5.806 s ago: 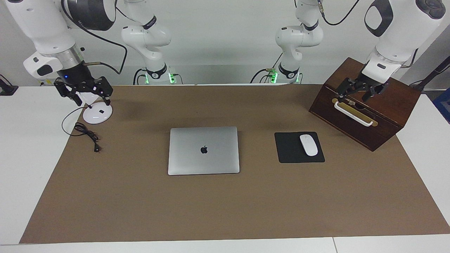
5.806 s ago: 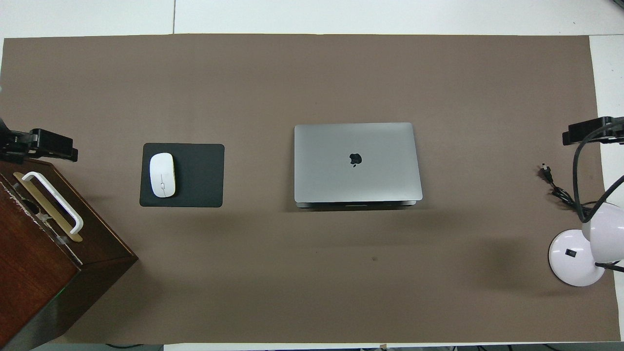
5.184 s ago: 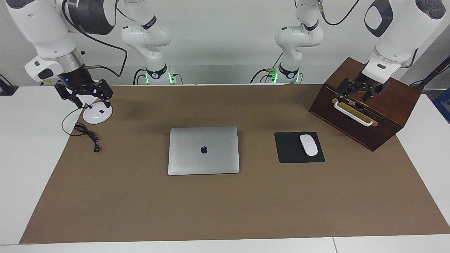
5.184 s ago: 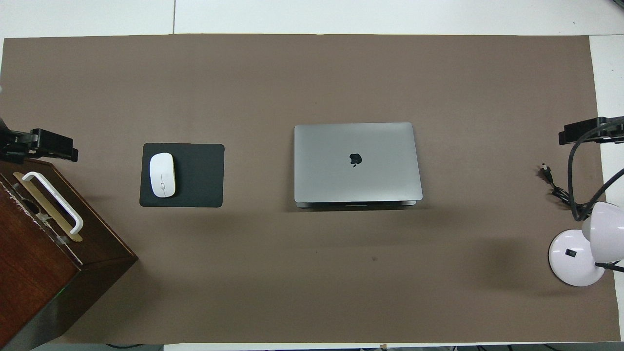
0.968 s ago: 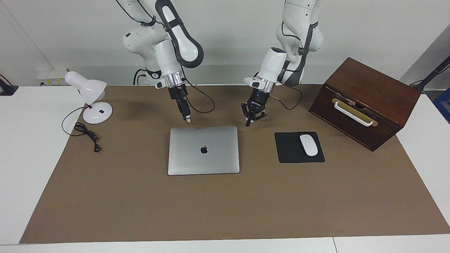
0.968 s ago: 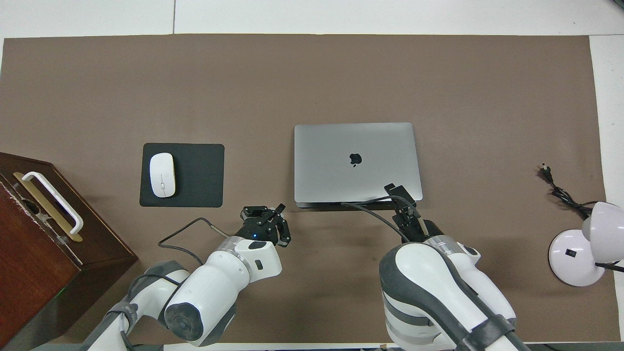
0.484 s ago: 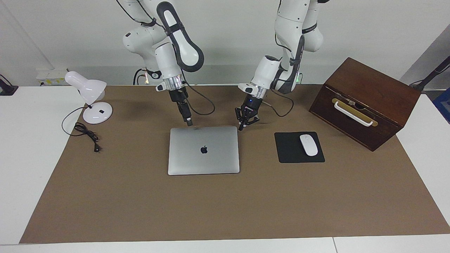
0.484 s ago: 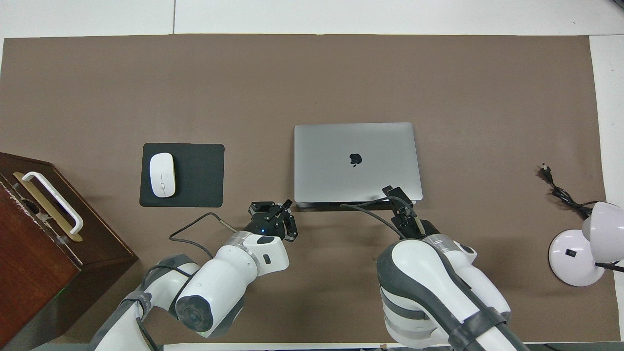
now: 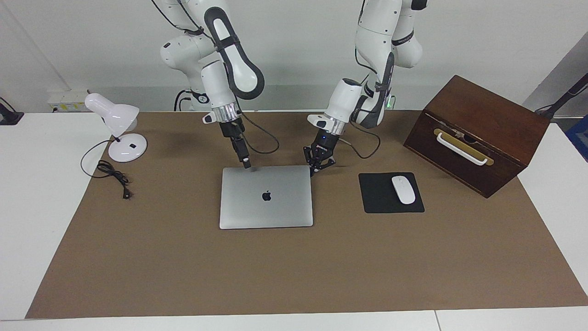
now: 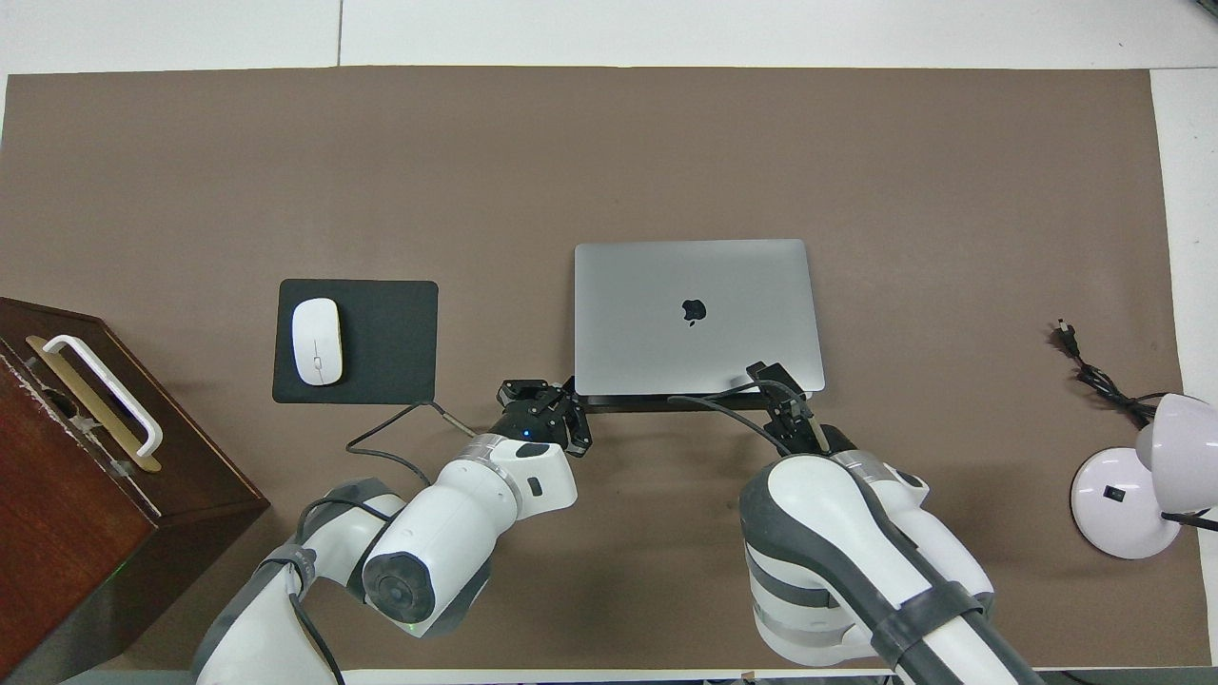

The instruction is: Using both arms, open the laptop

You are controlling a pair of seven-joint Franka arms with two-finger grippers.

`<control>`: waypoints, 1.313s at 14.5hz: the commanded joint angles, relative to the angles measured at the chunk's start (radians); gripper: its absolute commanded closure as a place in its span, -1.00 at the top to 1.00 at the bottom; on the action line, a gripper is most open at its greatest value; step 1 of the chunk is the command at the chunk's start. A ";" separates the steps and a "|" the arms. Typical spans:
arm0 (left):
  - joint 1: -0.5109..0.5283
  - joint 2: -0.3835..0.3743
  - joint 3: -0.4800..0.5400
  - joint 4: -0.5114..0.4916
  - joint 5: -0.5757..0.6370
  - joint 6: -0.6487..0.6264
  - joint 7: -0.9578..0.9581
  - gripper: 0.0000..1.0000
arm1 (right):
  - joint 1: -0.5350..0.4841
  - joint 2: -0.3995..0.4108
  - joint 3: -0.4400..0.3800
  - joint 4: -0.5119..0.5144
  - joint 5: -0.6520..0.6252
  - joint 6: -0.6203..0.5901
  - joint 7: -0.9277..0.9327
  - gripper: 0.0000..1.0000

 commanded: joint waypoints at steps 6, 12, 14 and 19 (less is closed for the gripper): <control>-0.019 0.058 0.018 0.050 0.006 0.014 0.013 -1.00 | -0.027 0.044 0.000 0.044 0.057 -0.028 -0.064 1.00; -0.026 0.069 0.018 0.057 0.004 0.014 0.013 -1.00 | -0.068 0.066 0.000 0.093 0.054 -0.049 -0.110 1.00; -0.026 0.073 0.018 0.057 0.004 0.014 0.013 -1.00 | -0.070 0.075 0.000 0.107 0.051 -0.052 -0.115 1.00; -0.031 0.075 0.018 0.057 0.004 0.014 0.015 -1.00 | -0.079 0.095 -0.001 0.167 0.048 -0.058 -0.121 1.00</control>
